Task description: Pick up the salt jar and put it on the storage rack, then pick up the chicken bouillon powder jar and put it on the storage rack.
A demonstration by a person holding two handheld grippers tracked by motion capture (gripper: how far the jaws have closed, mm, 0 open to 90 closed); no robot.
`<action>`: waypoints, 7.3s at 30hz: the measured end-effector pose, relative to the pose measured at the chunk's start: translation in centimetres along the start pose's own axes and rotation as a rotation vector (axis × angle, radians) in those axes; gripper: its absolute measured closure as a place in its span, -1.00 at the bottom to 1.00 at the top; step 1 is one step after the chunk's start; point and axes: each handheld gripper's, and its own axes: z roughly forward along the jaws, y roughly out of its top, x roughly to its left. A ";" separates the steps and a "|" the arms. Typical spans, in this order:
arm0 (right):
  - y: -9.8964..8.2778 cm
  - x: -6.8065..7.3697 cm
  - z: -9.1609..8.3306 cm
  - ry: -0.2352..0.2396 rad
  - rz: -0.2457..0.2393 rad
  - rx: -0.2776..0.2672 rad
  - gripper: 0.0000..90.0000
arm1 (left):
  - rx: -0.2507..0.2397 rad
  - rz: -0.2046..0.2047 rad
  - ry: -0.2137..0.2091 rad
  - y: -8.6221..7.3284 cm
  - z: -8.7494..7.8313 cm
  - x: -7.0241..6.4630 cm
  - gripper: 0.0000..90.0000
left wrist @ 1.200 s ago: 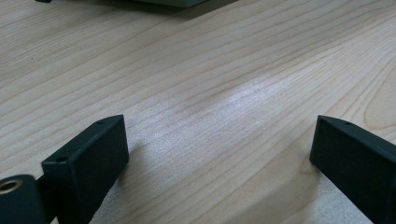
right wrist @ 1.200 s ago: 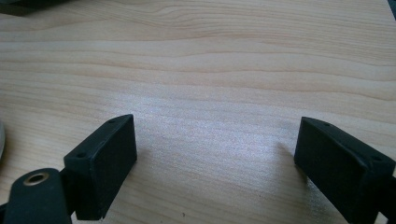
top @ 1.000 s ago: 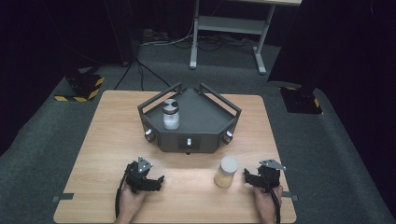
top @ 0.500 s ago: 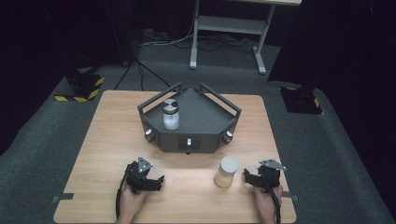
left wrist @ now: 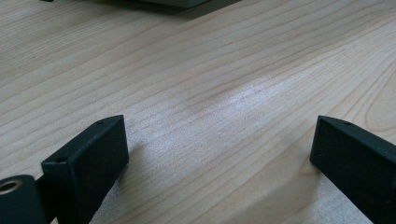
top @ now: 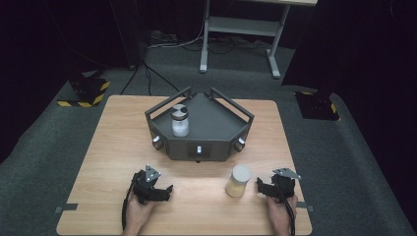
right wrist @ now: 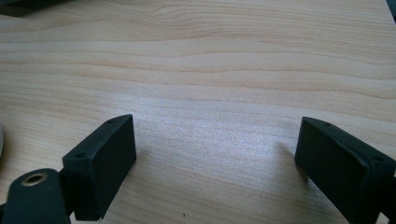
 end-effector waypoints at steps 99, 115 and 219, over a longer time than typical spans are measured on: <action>0.1 0.1 0.1 -0.004 0.001 0.001 -0.74 | -0.001 -0.004 0.001 0.0 0.0 0.0 -0.89; 0.3 0.3 0.2 -0.018 0.017 0.011 -0.83 | -0.001 -0.003 0.000 0.0 0.0 0.0 -0.89; -0.9 3.1 -3.3 0.324 -0.222 -0.088 -0.90 | -0.004 -0.006 0.001 0.0 0.0 0.1 -0.88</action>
